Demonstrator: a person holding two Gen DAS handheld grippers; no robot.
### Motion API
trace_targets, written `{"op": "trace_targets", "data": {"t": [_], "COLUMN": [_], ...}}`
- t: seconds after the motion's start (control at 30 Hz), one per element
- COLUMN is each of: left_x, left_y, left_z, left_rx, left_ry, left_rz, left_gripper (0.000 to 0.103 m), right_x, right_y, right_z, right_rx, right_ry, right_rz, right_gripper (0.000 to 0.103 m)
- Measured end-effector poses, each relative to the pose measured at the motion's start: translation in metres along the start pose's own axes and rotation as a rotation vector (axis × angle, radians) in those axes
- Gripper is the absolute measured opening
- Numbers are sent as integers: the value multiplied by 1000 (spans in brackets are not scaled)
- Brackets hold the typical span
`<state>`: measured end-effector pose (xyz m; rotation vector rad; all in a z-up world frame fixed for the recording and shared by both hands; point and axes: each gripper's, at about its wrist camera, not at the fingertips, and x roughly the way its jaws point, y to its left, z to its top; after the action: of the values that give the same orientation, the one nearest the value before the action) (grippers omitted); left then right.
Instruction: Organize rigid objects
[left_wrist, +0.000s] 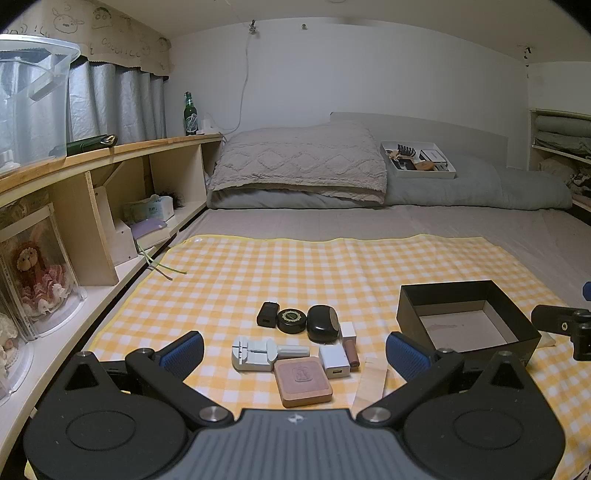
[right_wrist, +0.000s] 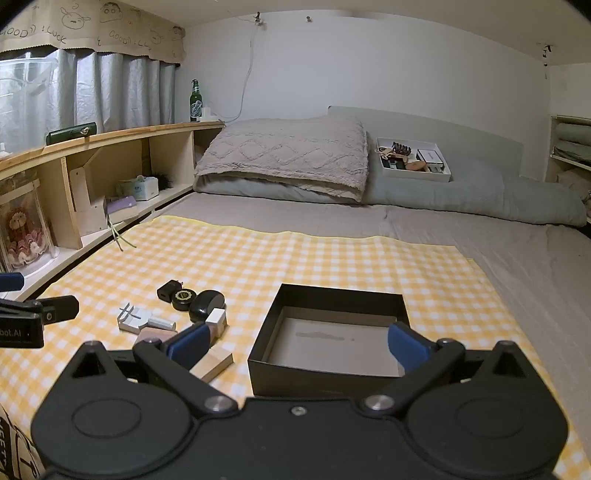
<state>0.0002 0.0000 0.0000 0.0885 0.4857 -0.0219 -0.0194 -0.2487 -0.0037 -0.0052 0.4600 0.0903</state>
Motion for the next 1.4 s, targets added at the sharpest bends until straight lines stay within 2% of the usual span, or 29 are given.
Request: {"op": "trace_targets", "data": {"t": [1.4], "left_x": [-2], "left_y": [-4], "left_z": [1], "left_rx": [2], "left_ry": [-4], "left_rz": [-2], "left_gripper": [103], "right_x": [0], "right_y": [3], "right_z": [-4], "right_rx": [-6], "right_ry": [4], "right_rz": [0], "right_gripper": [103]}}
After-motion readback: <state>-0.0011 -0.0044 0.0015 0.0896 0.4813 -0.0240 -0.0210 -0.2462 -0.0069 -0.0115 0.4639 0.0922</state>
